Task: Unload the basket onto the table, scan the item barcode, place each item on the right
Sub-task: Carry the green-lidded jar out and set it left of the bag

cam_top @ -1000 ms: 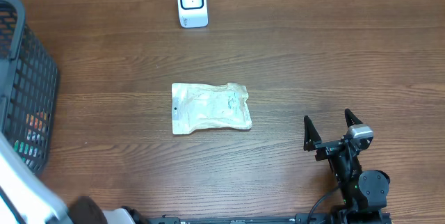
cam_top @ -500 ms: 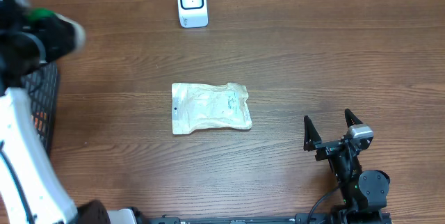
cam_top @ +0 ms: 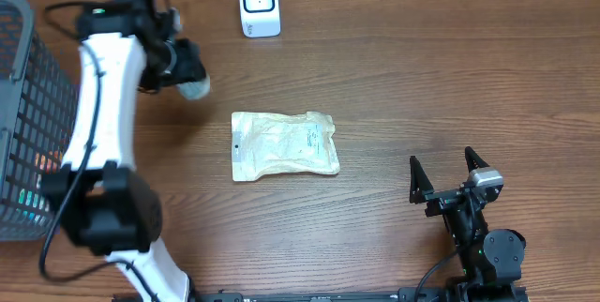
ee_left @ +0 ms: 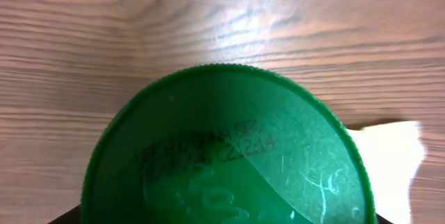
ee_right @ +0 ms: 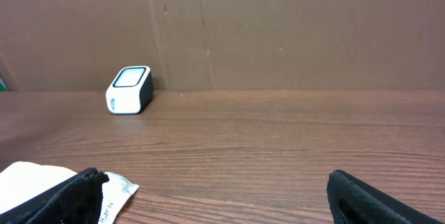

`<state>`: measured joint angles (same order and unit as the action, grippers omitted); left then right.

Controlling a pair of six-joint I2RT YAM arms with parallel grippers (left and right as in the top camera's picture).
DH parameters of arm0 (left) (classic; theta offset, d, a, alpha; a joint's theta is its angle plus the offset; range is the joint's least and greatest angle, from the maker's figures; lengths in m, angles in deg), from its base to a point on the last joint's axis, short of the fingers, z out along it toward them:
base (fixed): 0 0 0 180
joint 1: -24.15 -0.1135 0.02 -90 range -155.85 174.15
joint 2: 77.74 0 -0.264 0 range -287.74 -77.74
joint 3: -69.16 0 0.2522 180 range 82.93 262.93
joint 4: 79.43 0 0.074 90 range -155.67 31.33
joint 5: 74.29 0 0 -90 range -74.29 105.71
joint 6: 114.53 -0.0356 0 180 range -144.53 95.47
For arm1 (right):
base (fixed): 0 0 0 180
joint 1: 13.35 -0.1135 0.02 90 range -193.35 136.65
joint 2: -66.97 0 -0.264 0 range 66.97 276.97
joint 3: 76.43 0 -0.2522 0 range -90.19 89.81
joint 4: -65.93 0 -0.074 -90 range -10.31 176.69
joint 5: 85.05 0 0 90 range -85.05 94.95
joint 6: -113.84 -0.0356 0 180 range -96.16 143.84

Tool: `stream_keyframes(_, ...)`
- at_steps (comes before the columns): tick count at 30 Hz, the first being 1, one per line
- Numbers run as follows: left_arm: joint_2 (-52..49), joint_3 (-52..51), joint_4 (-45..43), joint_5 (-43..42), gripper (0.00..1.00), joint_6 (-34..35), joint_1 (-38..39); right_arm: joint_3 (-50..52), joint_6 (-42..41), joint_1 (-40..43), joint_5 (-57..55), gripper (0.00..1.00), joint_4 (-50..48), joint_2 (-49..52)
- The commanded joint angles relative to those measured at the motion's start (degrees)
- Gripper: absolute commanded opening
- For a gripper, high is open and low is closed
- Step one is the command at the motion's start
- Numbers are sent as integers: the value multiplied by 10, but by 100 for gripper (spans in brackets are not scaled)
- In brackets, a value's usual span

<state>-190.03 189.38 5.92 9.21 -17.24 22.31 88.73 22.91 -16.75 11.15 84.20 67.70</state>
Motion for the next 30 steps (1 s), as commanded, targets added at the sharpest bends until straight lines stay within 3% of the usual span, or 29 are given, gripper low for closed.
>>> stream_keyframes(1, -35, -8, -12, 49, 41, 11, 14, 6, -3, 2, 3, 100, -3, -6)
stream_keyframes(17, -123, -36, -77, 54, 52, 59, 56, 6, -3, 2, 3, 100, -3, -6)
stream_keyframes(25, -127, -37, -64, 54, 83, 54, 60, 6, -3, 2, 3, 100, -3, -6)
stream_keyframes(27, -127, -36, -57, 54, 98, 53, 60, 6, -3, 2, 3, 100, -3, -6)
stream_keyframes(30, -125, -30, -41, 54, 100, 53, 60, 6, -3, 2, 3, 100, -3, -6)
